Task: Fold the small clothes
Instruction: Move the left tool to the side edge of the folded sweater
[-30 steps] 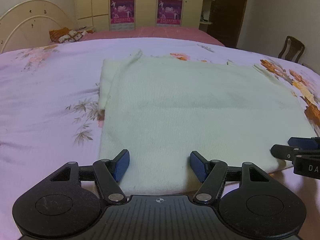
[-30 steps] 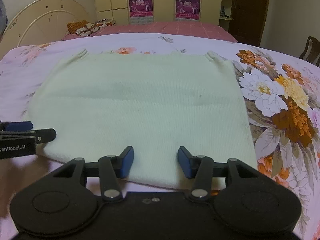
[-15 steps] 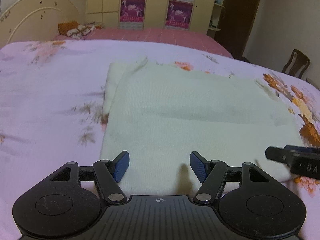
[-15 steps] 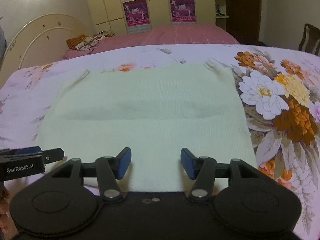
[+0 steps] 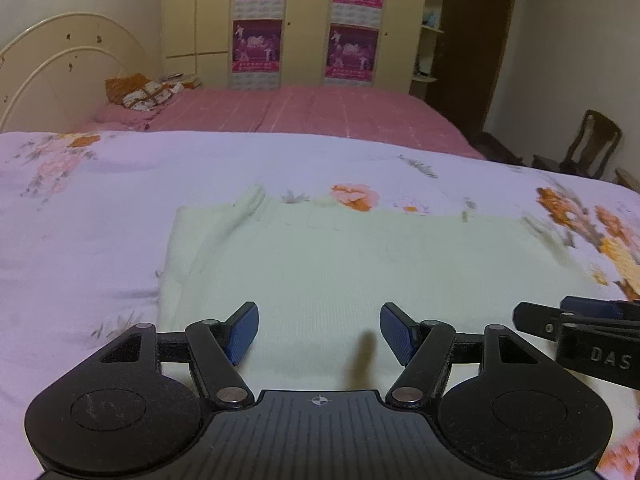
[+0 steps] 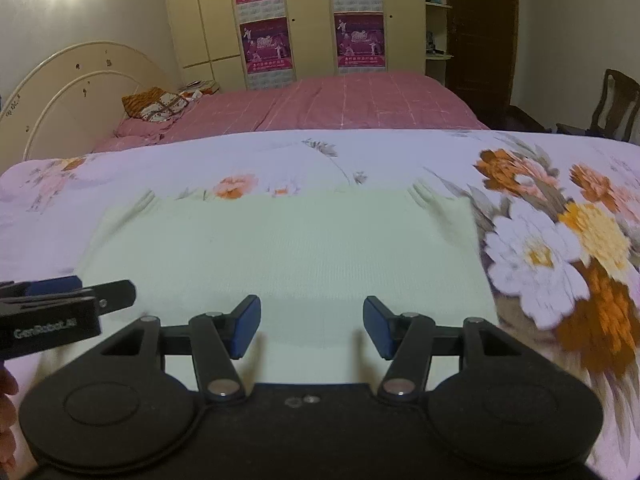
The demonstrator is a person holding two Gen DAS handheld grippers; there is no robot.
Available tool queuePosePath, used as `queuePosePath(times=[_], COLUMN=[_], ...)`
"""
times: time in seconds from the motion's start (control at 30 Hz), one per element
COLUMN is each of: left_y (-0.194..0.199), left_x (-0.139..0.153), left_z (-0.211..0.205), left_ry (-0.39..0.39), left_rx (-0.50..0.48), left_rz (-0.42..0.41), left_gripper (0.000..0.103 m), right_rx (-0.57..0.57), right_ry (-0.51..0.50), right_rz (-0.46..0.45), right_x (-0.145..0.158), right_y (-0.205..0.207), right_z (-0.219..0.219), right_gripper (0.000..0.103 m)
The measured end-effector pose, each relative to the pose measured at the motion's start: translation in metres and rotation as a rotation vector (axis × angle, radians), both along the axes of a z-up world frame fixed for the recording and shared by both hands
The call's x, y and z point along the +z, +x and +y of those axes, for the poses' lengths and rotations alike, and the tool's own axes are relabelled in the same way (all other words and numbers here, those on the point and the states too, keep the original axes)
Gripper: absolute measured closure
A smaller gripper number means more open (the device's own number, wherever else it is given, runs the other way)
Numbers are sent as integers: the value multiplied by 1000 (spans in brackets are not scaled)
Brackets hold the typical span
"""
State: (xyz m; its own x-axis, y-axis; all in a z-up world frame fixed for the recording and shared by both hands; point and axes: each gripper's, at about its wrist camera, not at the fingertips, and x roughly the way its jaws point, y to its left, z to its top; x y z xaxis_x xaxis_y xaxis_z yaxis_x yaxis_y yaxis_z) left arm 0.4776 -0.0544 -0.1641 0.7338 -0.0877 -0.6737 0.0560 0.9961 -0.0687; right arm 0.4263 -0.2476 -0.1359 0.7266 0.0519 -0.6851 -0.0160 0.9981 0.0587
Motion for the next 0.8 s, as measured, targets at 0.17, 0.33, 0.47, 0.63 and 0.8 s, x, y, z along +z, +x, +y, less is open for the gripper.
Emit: queuePosePath(times=[0.17, 0.33, 0.47, 0.63, 0.8], left_y=[23, 28, 28, 19, 2], left_x=[-23, -26, -26, -21, -16], left_z=[9, 17, 25, 31, 43], left_ry=[61, 73, 43, 38, -1], left_rx=[52, 66, 102, 135, 149], left_rz=[8, -6, 3, 31, 55], left_gripper=[36, 31, 30, 30, 30], right_rx=[10, -24, -55, -58, -29], right_ry=[-31, -115, -123, -83, -31], right_rz=[10, 11, 2, 3, 0], right_x=[-14, -29, -34, -25, -15], right_y=[26, 37, 33, 25, 6], right_z=[0, -16, -34, -34, -23], right_gripper=[47, 47, 47, 46, 46])
